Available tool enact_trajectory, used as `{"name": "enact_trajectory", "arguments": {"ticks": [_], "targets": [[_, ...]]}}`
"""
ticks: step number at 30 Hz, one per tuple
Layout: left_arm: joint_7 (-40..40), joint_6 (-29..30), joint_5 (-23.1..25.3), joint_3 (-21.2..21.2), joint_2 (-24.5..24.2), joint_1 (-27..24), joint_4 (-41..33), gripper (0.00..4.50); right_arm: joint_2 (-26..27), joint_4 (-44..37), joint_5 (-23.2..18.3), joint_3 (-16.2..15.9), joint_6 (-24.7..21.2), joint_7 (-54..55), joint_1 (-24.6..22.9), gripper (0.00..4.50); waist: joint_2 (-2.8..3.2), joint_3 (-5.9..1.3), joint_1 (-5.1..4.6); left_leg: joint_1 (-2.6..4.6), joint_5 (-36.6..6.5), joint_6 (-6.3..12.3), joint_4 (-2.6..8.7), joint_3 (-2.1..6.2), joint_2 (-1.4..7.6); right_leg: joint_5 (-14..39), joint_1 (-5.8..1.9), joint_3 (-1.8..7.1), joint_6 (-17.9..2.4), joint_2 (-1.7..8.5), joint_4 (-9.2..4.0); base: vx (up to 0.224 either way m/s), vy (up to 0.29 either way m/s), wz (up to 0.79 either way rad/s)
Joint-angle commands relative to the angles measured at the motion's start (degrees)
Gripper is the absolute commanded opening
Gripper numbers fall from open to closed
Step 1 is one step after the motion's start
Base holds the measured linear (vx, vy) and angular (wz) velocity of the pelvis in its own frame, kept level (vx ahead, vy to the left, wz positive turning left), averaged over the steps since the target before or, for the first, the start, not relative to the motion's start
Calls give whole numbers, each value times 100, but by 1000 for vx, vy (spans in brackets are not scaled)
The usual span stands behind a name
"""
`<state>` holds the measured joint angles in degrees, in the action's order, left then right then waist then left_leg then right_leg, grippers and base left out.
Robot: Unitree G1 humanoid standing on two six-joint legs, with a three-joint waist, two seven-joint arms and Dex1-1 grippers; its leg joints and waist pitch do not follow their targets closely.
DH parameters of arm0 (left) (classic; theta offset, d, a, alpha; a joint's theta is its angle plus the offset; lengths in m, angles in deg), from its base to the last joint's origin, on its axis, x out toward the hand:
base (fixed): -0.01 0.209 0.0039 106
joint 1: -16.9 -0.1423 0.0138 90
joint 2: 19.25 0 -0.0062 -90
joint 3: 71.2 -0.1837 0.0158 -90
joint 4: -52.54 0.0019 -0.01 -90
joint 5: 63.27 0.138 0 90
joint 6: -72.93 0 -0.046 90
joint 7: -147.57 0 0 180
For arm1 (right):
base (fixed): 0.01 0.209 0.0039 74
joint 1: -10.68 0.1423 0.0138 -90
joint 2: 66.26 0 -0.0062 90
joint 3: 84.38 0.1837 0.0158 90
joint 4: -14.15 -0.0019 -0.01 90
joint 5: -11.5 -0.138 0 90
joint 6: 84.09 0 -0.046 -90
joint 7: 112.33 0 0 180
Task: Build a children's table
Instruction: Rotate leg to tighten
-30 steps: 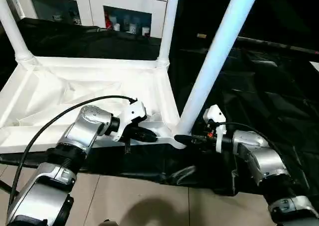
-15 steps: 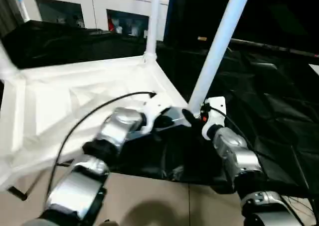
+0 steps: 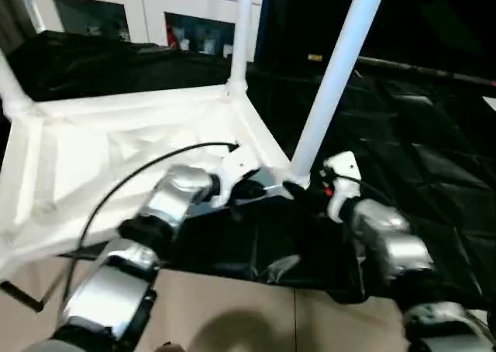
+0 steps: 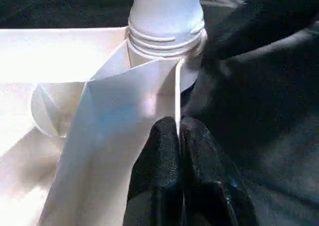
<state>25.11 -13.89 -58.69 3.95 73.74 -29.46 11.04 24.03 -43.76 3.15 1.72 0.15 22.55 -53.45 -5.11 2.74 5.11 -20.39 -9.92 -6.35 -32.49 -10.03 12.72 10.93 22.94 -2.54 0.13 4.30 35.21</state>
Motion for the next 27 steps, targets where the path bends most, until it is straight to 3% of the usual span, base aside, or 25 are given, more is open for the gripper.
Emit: {"name": "enact_trajectory", "arguments": {"ticks": [1, 5, 6, 8, 13, 21, 27], "targets": [[674, -70, -281, -73, 1, -244, -123, 0, -87, -252, -61, -197, -54, -573, -37, 394, -20, -323, 12, -8, -951, 376, 320, -41, 40, 790, -293, 184, -1140, 306, -406, 0, 0, 0], [1397, 91, -418, -144, -352, -448, -507, 0, -245, -262, -168, -119, -140, -905, -4, 394, -2, -324, 9, 24, -1033, 335, 328, -47, 59, 970, -258, 194, -1205, 317, -413, 0, 0, 0], [1505, 116, -440, -148, -422, -490, -578, 0, -270, -244, -162, -132, -128, -949, 8, 394, -28, -322, 9, 19, -1032, 327, 332, -42, 67, 970, -266, 191, -1231, 325, -398, 0, 0, 0], [1639, 134, -470, -139, -539, -563, -677, 0, -313, -239, -169, -180, -127, -1026, 17, 394, 3, -325, 17, 45, -1039, 291, 334, -48, 73, 932, -244, 192, -1258, 315, -392, 0, 0, 0], [1719, 195, -505, -91, -652, -685, -843, 0, -300, -216, -107, -351, -87, -1227, 6, 394, -45, -314, 6, 13, -1079, 242, 340, -48, 60, 1090, -259, 191, -1160, 322, -400, 0, 0, 0], [1771, 318, -549, -49, -746, -771, -1043, 0, -253, -160, -78, -400, -38, -1345, -3, 317, -38, -327, 6, 18, -869, 284, 323, -58, 55, 803, -262, 194, -1204, 313, -364, 0, 0, 0], [1609, 396, -562, -35, -648, -774, -1078, 0, -99, -178, -162, -337, -66, -1161, -70, 271, -35, -323, 4, 23, -897, 276, 323, -60, 54, 887, -258, 196, -1188, 315, -372, 0, 0, 0]]}}
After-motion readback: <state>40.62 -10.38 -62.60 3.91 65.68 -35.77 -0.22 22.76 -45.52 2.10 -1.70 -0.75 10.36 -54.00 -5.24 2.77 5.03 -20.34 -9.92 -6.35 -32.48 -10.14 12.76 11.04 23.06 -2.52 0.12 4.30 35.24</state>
